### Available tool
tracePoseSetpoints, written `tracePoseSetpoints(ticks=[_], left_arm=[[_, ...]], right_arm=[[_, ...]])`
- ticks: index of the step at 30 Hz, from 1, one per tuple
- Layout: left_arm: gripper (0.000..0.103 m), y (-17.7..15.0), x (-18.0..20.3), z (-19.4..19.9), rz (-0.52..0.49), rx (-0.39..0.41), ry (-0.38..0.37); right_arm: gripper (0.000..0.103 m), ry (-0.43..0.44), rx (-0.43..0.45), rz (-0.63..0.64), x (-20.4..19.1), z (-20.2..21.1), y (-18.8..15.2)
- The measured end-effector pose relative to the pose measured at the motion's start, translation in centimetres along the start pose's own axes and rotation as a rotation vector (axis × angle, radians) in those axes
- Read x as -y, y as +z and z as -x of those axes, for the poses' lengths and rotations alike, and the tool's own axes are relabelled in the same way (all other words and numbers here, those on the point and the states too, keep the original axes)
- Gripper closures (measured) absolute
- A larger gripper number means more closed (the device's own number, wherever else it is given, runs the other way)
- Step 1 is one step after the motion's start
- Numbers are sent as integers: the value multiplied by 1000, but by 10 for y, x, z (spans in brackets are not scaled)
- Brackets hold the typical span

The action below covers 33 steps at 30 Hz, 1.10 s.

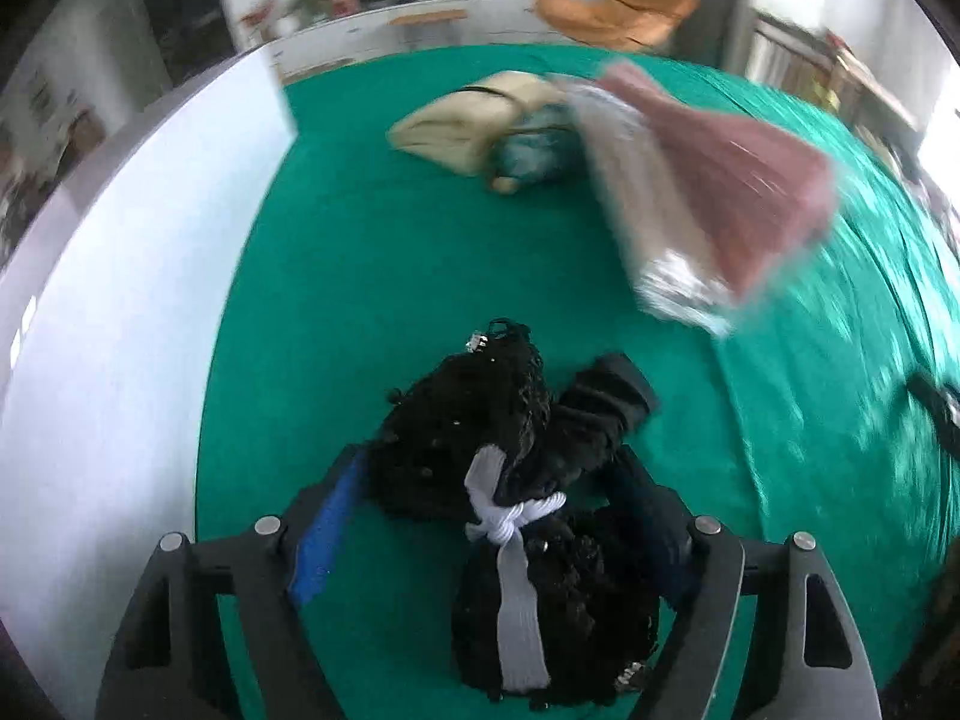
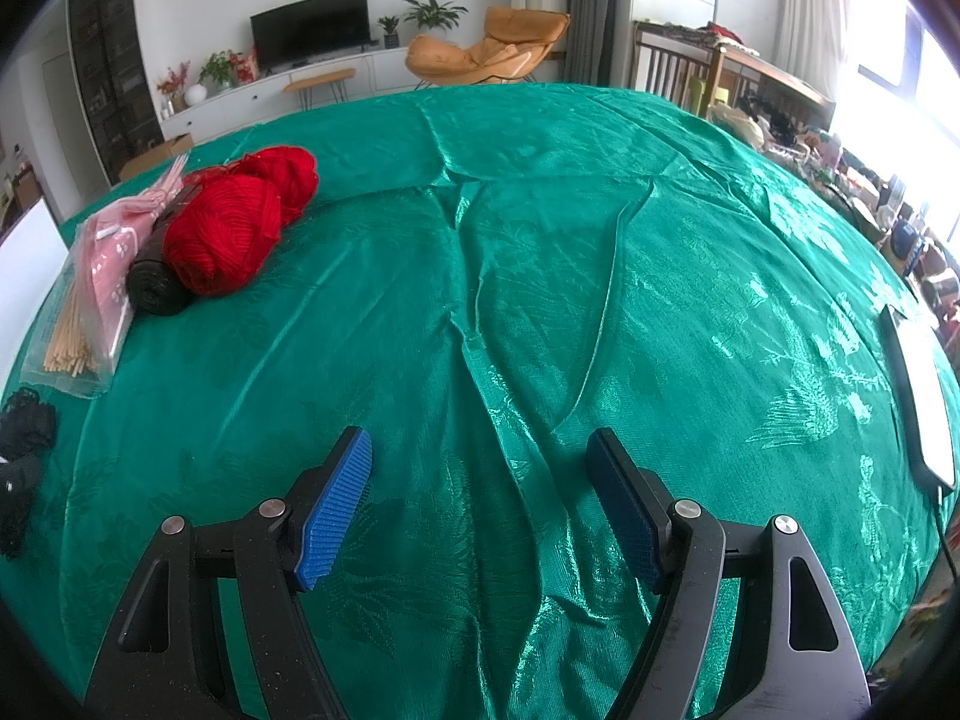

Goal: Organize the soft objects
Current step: 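Grasp the black lace fabric with white ribbon using the left tool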

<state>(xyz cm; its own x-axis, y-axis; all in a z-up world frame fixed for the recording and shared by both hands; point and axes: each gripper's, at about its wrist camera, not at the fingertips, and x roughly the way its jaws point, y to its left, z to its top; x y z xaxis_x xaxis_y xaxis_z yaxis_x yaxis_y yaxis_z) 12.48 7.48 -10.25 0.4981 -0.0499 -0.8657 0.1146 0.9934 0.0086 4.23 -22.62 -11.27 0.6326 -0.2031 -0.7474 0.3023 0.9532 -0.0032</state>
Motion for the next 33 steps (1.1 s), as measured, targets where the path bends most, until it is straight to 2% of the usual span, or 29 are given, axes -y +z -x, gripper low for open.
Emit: tracePoseSetpoints(ticks=[2, 4, 7, 9, 13, 33], left_arm=[[23, 4, -11, -4, 62, 18, -4], [21, 6, -14, -5, 80, 34, -13], [8, 1, -2, -9, 18, 54, 3], [5, -3, -1, -9, 21, 87, -2], [0, -4, 0, -10, 14, 94, -9], [0, -5, 1, -11, 14, 99, -9]], right_arm=[[26, 0, 0, 0, 0, 0, 0], [26, 1, 0, 0, 0, 0, 0], [26, 1, 0, 0, 0, 0, 0], [26, 1, 0, 0, 0, 0, 0], [26, 1, 0, 0, 0, 0, 0], [26, 2, 0, 1, 1, 0, 0]])
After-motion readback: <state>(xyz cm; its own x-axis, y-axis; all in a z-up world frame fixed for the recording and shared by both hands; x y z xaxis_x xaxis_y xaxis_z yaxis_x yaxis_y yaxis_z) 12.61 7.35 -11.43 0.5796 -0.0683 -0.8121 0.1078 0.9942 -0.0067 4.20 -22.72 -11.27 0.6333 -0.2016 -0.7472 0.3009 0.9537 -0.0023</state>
